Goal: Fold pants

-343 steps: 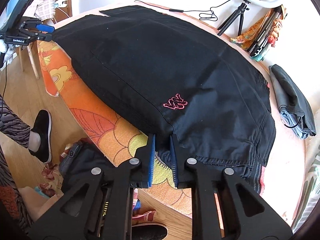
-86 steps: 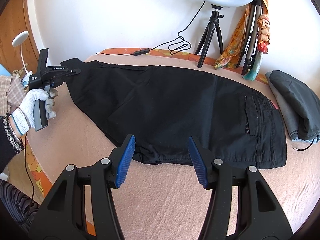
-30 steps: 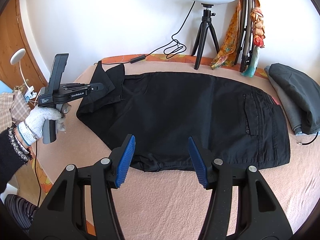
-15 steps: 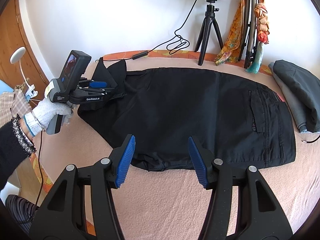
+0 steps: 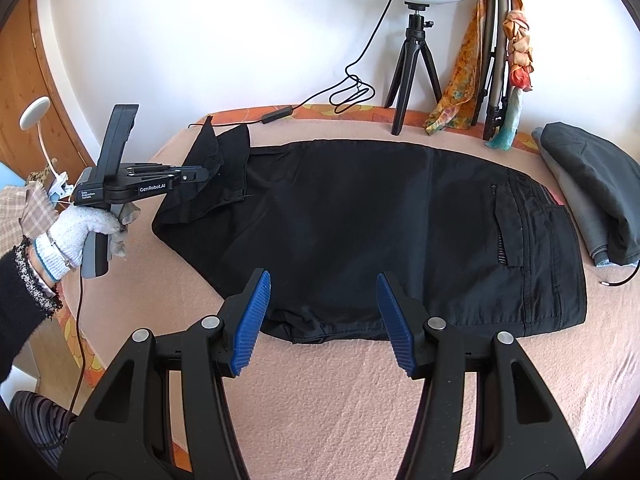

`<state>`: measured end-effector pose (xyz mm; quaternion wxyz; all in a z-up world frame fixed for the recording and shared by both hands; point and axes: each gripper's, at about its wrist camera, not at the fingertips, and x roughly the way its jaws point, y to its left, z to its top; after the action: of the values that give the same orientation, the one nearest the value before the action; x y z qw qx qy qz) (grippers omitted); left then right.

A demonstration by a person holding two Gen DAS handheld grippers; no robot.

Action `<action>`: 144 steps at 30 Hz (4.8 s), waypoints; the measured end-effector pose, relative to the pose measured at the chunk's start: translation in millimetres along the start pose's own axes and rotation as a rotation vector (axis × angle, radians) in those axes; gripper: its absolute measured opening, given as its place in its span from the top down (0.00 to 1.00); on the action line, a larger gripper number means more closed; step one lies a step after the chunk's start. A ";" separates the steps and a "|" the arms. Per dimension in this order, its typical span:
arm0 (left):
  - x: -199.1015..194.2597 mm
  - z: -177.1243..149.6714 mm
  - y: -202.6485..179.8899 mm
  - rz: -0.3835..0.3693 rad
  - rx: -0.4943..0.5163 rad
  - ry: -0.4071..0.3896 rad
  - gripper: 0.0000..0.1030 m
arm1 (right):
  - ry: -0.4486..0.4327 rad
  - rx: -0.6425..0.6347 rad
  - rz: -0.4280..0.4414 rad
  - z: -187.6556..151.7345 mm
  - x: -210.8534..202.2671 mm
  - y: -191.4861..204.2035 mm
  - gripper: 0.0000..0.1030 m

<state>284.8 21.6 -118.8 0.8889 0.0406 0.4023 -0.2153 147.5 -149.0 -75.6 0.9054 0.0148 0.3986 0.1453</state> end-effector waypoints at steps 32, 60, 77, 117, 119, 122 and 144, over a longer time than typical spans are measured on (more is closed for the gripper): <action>28.3 -11.8 -38.6 0.160 0.233 0.065 0.92 | 0.012 -0.003 0.008 -3.2 1.5 1.0 0.44; -51.0 -12.8 -50.8 -0.207 -0.011 -0.153 0.96 | 0.285 0.603 0.637 107.0 242.4 12.9 0.21; -57.6 -5.6 -113.4 -0.347 0.058 -0.100 0.80 | 0.170 0.294 0.293 130.7 146.7 -15.0 0.95; 18.9 -30.7 -147.3 -0.225 0.120 0.078 0.62 | 0.230 0.340 -0.085 64.9 106.9 -227.2 0.95; 8.1 -32.0 -139.6 -0.199 0.090 0.049 0.55 | 0.210 0.330 -0.115 67.2 97.7 -222.6 0.88; 0.5 -36.2 -120.7 -0.163 0.010 0.020 0.51 | 0.135 0.267 -0.194 73.9 74.7 -207.6 0.69; 25.9 -56.2 -91.8 -0.379 -0.223 0.057 0.51 | 0.277 0.062 0.122 134.9 218.9 -8.3 0.61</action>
<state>222.6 -56.7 -166.3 0.8199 -0.1281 0.4488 -0.3314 387.7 -84.8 -141.9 0.8303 0.0468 0.5224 0.1884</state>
